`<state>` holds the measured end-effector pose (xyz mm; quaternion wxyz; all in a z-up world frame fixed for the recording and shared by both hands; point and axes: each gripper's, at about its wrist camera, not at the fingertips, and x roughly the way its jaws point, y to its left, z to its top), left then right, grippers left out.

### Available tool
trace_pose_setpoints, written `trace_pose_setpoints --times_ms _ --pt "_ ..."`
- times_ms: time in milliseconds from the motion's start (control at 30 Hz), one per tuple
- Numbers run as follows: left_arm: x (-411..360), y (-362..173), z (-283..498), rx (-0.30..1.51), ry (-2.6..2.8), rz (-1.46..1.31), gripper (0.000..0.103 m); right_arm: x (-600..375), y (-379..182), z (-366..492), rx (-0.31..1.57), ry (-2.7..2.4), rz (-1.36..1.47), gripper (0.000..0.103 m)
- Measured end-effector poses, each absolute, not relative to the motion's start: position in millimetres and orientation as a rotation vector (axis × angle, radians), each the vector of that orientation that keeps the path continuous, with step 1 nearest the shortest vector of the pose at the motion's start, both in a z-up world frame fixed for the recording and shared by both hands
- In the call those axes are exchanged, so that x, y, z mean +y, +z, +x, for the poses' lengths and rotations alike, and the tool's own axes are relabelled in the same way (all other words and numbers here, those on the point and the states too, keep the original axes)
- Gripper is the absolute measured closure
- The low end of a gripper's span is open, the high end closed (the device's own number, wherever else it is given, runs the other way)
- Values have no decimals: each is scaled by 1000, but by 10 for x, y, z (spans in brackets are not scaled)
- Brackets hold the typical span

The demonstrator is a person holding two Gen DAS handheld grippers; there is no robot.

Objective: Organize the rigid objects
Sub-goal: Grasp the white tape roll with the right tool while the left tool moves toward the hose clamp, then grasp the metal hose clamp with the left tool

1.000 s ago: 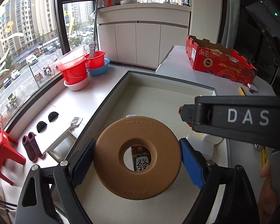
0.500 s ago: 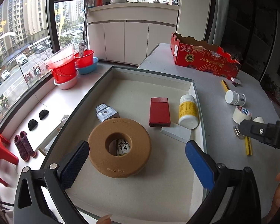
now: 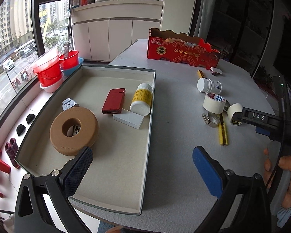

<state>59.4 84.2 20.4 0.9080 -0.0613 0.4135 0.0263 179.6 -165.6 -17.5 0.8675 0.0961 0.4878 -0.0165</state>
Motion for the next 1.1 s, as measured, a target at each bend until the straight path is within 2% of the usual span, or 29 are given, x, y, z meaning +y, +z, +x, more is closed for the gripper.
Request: trace_pose_setpoints --times_ms 133,200,267,300,500,867,1100 --pt "753 243 704 870 30 -162 0 -1538 -250 1948 1009 -10 179 2" --pt "707 256 769 879 30 -176 0 -1516 -294 2017 1021 -6 192 8" --pt "652 260 832 885 31 -182 0 -1503 -314 2058 1025 -4 190 45" --pt "616 257 862 890 31 -177 0 -1496 -299 2059 1015 -5 172 53" --pt "279 178 1021 912 -5 -89 0 -1788 -277 1862 1040 28 276 53" --pt "-260 -183 1757 973 20 -20 0 -2394 -300 1043 1034 -1 283 53" --pt "-161 -350 1883 1010 81 -29 0 -2470 -304 1009 1032 28 328 53"
